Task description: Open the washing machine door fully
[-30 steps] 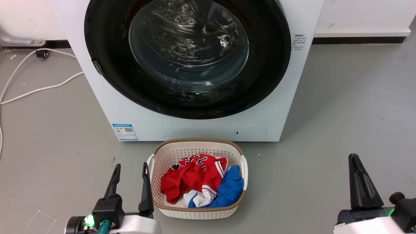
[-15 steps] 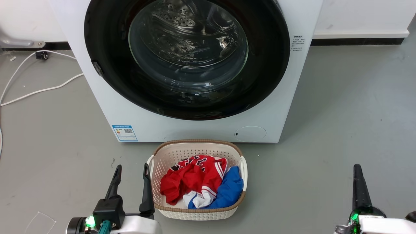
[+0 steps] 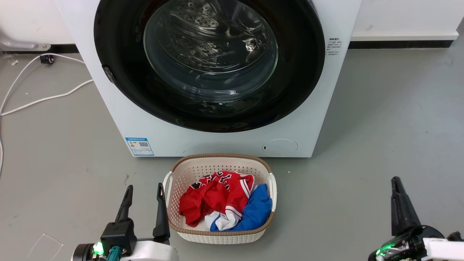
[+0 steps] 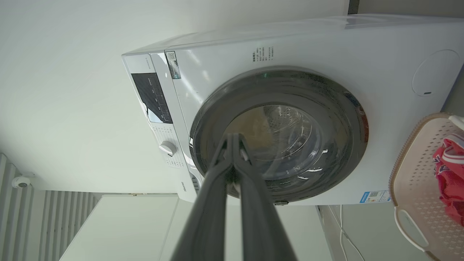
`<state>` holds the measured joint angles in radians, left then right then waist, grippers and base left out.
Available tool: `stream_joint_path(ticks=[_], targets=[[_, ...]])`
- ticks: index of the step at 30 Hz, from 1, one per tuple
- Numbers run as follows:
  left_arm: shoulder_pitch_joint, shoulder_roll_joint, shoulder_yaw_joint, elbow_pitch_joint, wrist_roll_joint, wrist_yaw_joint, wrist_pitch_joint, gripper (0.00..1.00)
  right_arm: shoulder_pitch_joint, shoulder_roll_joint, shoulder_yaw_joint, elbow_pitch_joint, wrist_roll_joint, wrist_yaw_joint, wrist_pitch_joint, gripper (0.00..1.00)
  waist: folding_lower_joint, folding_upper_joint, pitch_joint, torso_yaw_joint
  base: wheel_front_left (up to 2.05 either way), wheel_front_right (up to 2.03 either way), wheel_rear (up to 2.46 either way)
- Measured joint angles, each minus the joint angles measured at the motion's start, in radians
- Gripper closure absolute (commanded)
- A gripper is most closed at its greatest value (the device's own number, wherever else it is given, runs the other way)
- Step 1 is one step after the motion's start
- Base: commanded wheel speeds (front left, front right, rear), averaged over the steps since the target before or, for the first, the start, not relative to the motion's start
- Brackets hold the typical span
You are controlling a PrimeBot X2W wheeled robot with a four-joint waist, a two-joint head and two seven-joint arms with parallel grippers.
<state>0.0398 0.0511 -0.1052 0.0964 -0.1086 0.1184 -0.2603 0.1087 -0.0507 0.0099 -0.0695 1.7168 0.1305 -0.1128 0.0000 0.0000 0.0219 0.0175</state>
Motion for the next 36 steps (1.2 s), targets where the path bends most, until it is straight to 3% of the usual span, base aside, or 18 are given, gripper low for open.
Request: stream_joint_path(ticks=[5, 18, 27, 36], targets=[[0.000, 0.000, 0.004, -0.002, 0.000, -0.001, 0.000, 0.00, 0.015, 0.000, -0.020, -0.009, 0.021, 0.000, 0.085, 1.00, 0.0000, 0.0000, 0.008, -0.003, 0.00, 0.00, 0.00], [-0.029, 0.000, 0.005, -0.012, 0.008, -0.005, 0.000, 0.00, -0.040, 0.000, -0.048, 0.011, 0.002, 0.000, 0.109, 1.00, 0.0000, 0.0000, 0.059, -0.002, 0.00, 0.00, 0.00], [-0.099, 0.000, 0.005, -0.040, 0.031, -0.021, 0.000, 0.00, -0.273, -0.007, -0.120, 0.079, -0.051, 0.000, 0.153, 1.00, 0.0000, 0.0000, 0.149, 0.005, 0.00, 0.00, 0.00], [-0.200, 0.000, -0.003, -0.063, 0.037, -0.036, -0.003, 0.00, -0.586, -0.062, -0.152, 0.185, -0.097, 0.000, 0.193, 1.00, 0.0001, 0.0000, 0.291, 0.022, 0.00, 0.00, 0.00]])
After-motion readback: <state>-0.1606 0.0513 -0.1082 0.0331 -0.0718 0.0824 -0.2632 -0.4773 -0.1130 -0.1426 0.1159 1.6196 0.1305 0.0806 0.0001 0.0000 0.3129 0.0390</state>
